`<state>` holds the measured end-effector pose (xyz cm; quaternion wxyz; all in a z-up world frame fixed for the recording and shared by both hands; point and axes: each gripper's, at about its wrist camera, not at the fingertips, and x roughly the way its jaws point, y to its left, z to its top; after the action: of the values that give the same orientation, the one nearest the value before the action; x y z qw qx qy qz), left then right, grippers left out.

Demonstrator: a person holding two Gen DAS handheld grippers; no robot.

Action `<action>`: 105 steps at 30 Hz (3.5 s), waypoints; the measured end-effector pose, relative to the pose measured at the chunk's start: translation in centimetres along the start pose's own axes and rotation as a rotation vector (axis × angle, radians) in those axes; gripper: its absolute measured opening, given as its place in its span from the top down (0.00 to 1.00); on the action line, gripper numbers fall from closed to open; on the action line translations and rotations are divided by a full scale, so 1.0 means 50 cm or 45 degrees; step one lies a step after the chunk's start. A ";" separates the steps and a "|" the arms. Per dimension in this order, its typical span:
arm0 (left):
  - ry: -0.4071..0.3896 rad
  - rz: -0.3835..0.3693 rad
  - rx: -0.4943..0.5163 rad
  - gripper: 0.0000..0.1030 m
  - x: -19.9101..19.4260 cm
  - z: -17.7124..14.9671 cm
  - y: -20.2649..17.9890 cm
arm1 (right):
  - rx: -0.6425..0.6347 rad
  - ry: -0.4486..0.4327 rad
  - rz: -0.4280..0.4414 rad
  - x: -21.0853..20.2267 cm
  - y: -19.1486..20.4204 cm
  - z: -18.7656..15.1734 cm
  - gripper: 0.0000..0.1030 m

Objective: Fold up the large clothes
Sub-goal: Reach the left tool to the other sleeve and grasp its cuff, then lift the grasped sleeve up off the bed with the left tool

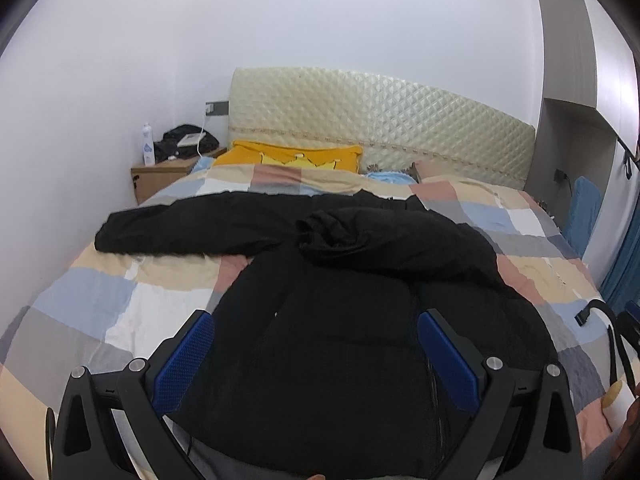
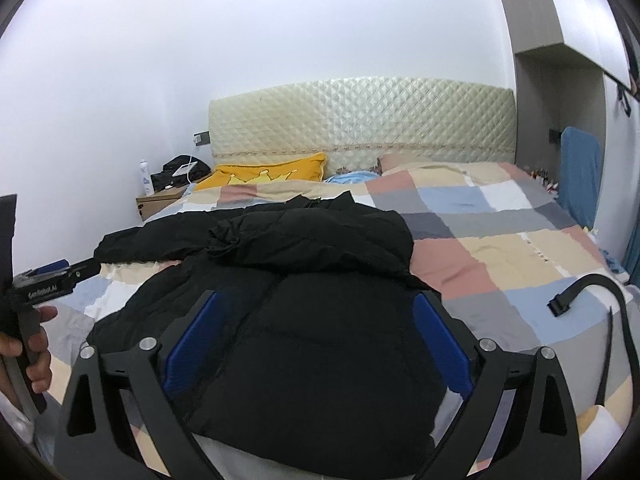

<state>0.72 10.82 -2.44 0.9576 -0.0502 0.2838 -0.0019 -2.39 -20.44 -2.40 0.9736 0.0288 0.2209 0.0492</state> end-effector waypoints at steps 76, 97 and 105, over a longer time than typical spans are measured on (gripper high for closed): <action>0.001 0.309 -0.979 0.95 0.574 0.223 0.900 | 0.144 0.359 -0.205 0.231 -0.022 -0.040 0.03; -0.144 0.350 -0.639 0.96 0.233 0.530 0.511 | 0.124 0.145 -0.057 0.100 -0.056 -0.024 0.03; -0.219 0.297 -0.484 0.96 0.143 0.620 0.300 | 0.153 0.103 -0.027 0.077 -0.096 -0.023 0.03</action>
<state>23.20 28.44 18.10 0.9453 -0.1966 0.2002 0.1665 0.96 -24.77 -5.45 0.9609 0.0829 0.2629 0.0268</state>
